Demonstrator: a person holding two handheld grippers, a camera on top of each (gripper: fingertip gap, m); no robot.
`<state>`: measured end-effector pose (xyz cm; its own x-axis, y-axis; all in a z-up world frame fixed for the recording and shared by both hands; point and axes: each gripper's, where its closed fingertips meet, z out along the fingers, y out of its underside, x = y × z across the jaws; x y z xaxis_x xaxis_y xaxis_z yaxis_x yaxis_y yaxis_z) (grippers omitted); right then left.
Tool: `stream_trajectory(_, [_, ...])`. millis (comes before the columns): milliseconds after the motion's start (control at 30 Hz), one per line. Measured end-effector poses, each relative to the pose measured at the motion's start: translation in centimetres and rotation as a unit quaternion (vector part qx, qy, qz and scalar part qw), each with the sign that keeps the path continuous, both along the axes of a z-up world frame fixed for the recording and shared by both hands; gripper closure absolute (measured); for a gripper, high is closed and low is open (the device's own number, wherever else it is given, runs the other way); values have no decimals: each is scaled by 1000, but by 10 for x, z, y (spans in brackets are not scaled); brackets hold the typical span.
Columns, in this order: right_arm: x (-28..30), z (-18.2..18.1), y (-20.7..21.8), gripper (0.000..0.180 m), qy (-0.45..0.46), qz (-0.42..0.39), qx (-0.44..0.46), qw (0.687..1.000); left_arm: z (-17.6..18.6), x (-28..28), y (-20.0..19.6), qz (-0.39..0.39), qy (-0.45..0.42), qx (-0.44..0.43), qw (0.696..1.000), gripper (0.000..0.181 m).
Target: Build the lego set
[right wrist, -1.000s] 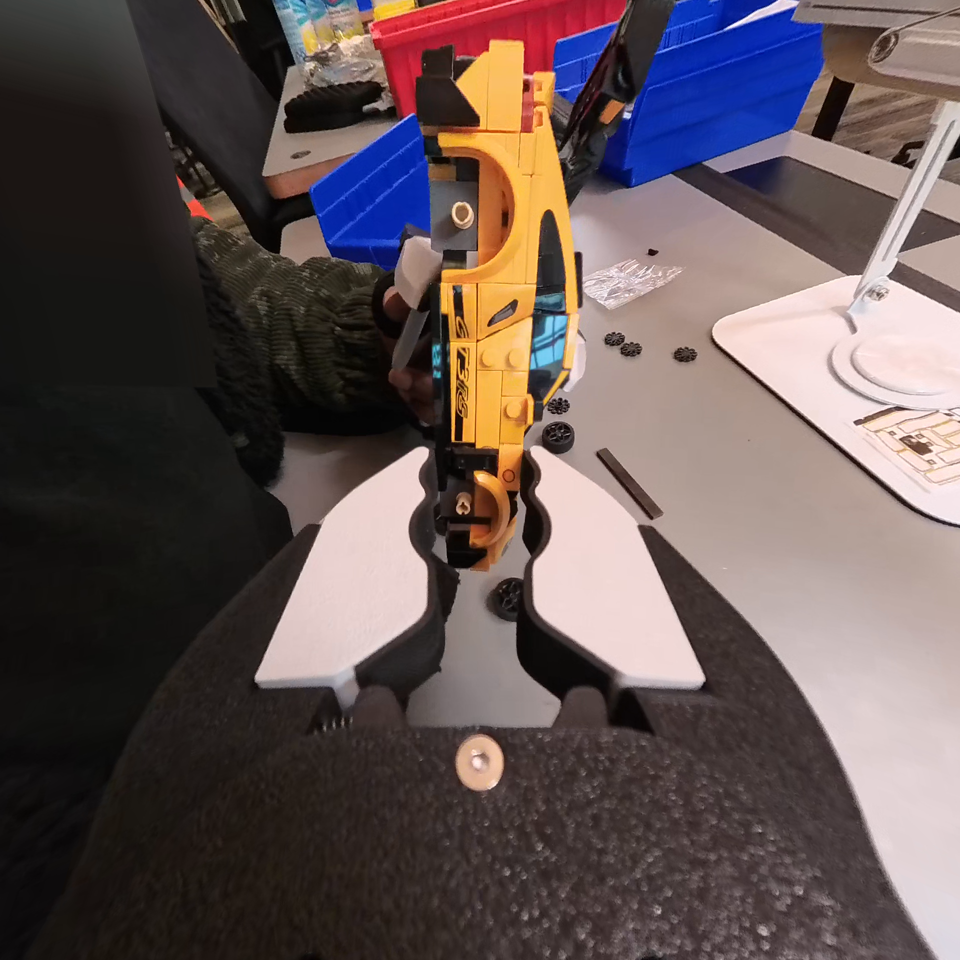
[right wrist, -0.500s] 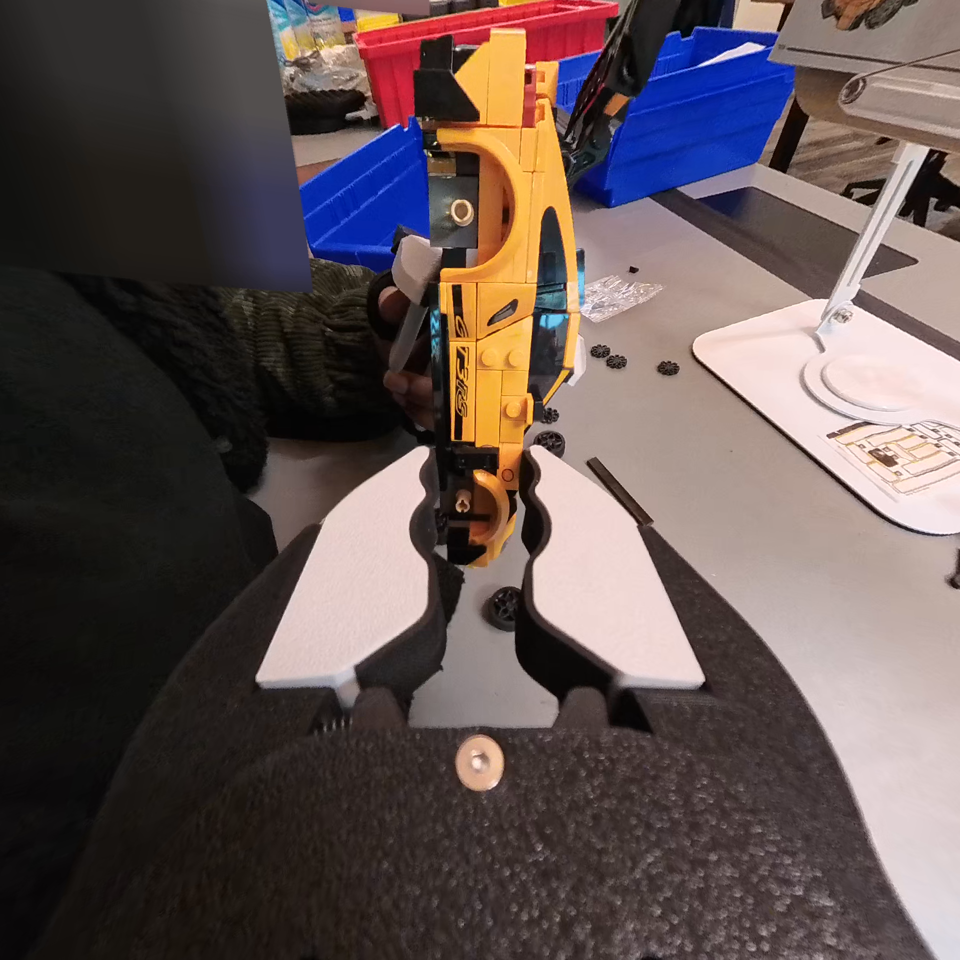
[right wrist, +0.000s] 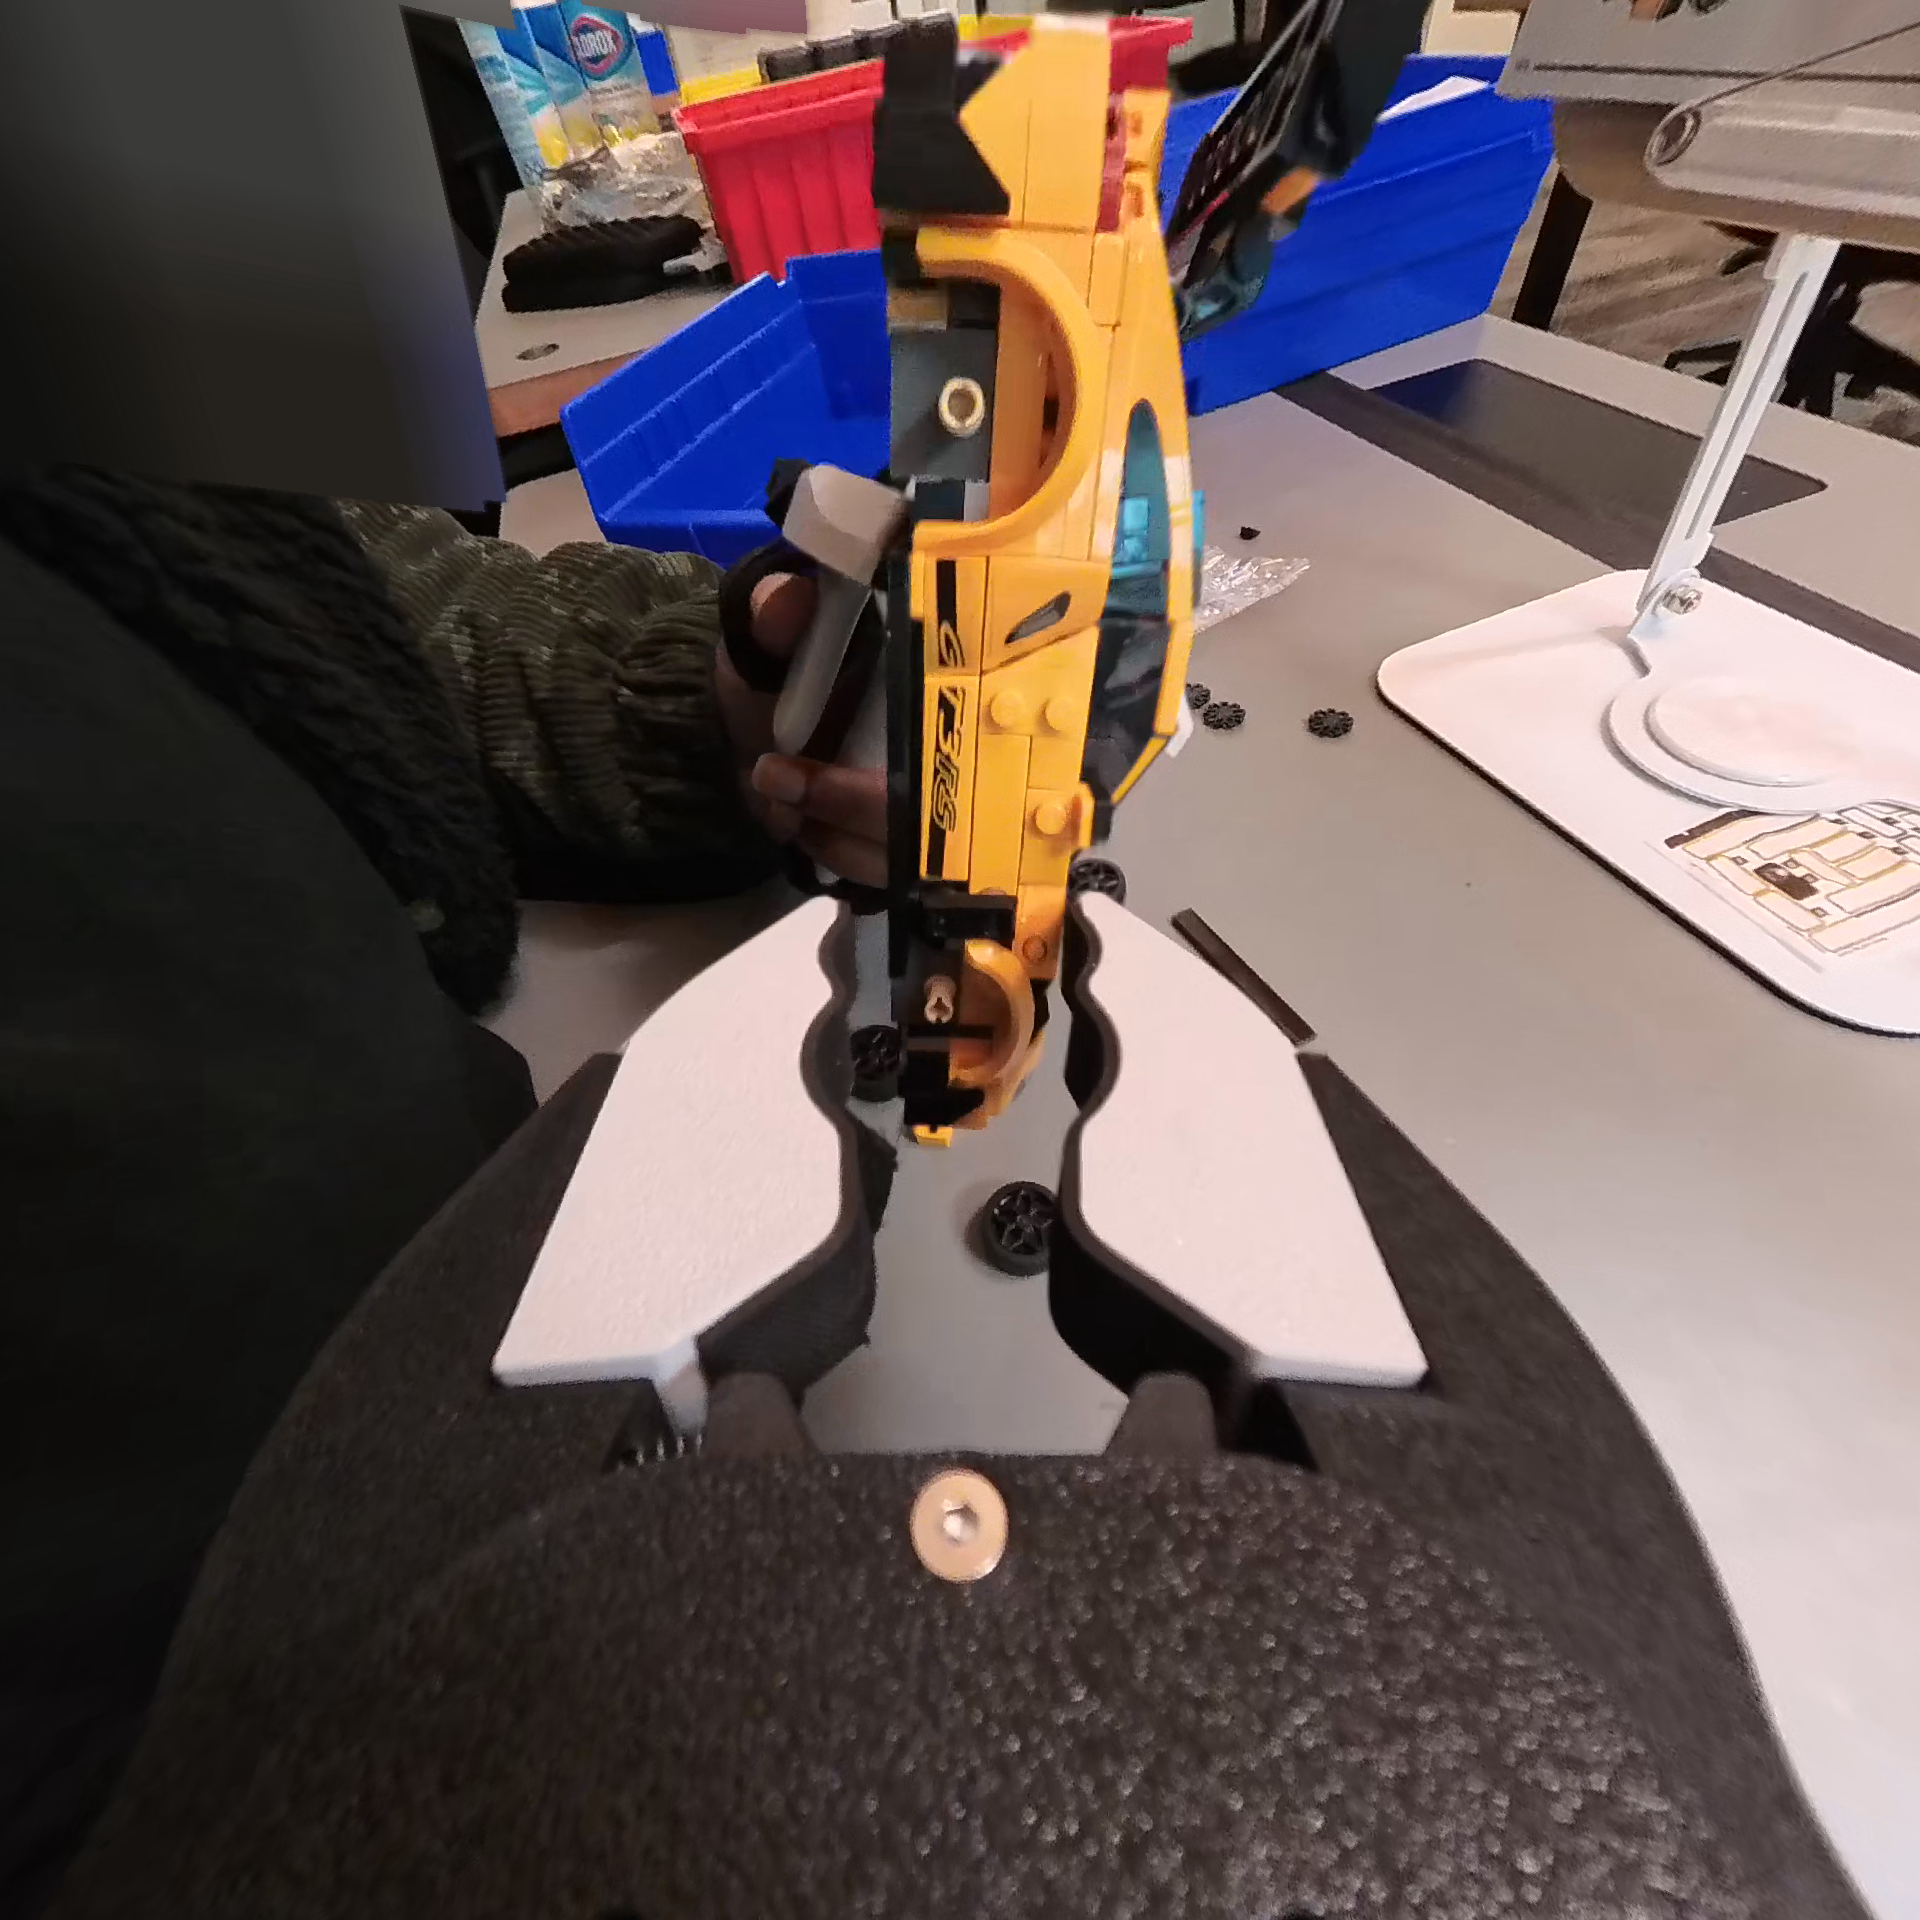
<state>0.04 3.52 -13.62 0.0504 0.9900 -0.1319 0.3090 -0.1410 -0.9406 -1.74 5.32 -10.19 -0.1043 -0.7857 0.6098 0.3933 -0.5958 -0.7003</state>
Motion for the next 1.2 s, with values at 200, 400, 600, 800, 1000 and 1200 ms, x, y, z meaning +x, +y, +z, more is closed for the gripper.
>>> stream_trajectory(200, [1, 0, 2, 138, 4, -13, 7, 1000, 8, -17, 7, -7, -70, -28, 997, 124])
stream_trajectory(400, [-5, 16, 0, 138, 36, -12, 28, 999, 23, -40, 9, -24, -161, -35, 986, 125])
stream_trajectory(600, [0, 21, 7, 138, 44, -28, 17, 998, 22, -41, 14, 2, -137, -31, 990, 125])
stream_trajectory(800, [10, 17, 32, 140, 18, -75, 0, 997, 2, -18, 34, 74, 18, -41, 996, 124])
stream_trajectory(1000, [20, 18, 57, 141, -10, -98, 2, 995, -20, 0, 58, 92, 115, -117, 982, 124])
stream_trajectory(1200, [18, -9, 74, 127, -28, -59, -104, 992, -34, 23, 61, 48, 131, -181, 973, 124])
